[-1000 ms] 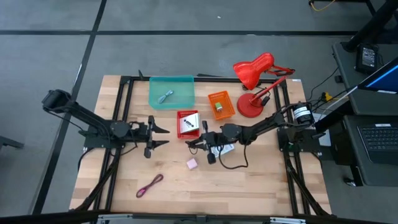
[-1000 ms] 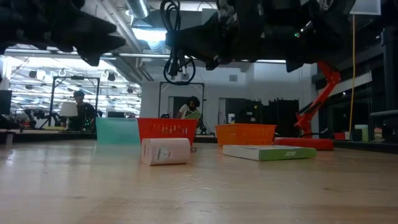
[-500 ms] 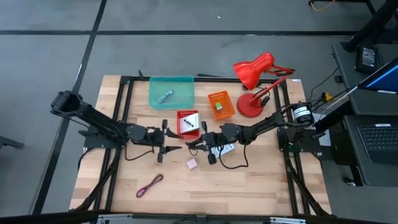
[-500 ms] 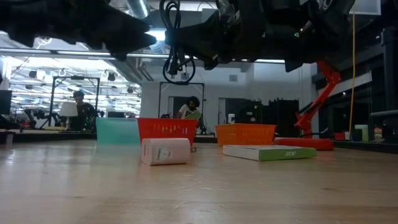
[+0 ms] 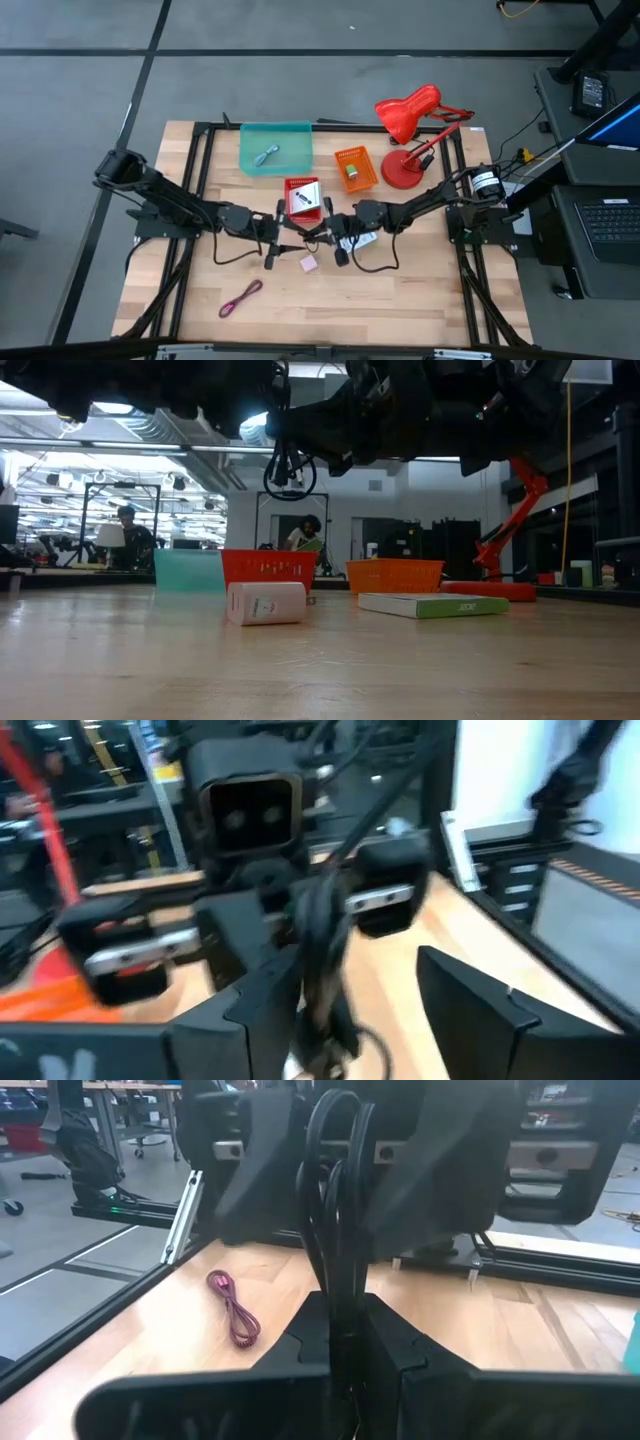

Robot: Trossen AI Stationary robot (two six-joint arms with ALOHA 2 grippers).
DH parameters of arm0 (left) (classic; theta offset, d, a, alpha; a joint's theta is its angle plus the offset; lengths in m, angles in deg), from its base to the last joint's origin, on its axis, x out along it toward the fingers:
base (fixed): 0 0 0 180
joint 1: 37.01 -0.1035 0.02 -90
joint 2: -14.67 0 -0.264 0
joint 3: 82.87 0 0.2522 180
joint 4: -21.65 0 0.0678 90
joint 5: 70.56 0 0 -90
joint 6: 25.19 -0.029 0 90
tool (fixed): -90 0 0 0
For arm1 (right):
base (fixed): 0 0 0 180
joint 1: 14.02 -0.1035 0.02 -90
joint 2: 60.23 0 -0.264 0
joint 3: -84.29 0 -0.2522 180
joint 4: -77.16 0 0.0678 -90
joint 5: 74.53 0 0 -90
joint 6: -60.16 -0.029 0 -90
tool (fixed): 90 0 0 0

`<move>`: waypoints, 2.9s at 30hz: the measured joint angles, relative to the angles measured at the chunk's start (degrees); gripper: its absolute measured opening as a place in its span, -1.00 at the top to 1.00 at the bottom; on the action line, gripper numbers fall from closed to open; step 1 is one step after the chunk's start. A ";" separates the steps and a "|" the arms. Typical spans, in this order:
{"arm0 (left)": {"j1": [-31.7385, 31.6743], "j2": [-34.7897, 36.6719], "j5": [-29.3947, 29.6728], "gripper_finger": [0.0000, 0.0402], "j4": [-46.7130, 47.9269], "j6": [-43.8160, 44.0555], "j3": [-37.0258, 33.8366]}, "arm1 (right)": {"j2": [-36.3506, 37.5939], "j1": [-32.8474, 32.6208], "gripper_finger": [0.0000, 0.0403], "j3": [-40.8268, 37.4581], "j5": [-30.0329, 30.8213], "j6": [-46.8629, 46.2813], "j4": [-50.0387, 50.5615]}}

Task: Pick and place items into bin
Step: Put the black charger cable into the blue bin

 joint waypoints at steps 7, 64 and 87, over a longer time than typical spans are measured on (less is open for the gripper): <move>-0.55 -0.06 -0.54 0.17 -0.02 -0.40 0.47 | 0.00 -0.42 0.94 0.00 0.00 0.04 0.07; 2.10 34.91 14.09 0.92 23.40 -4.36 -13.09 | 11.78 -4.79 0.94 -0.06 9.25 -0.91 23.93; 1.98 41.00 38.95 0.93 29.33 2.64 -13.49 | 11.78 -6.97 1.00 -21.53 23.24 -7.53 -8.58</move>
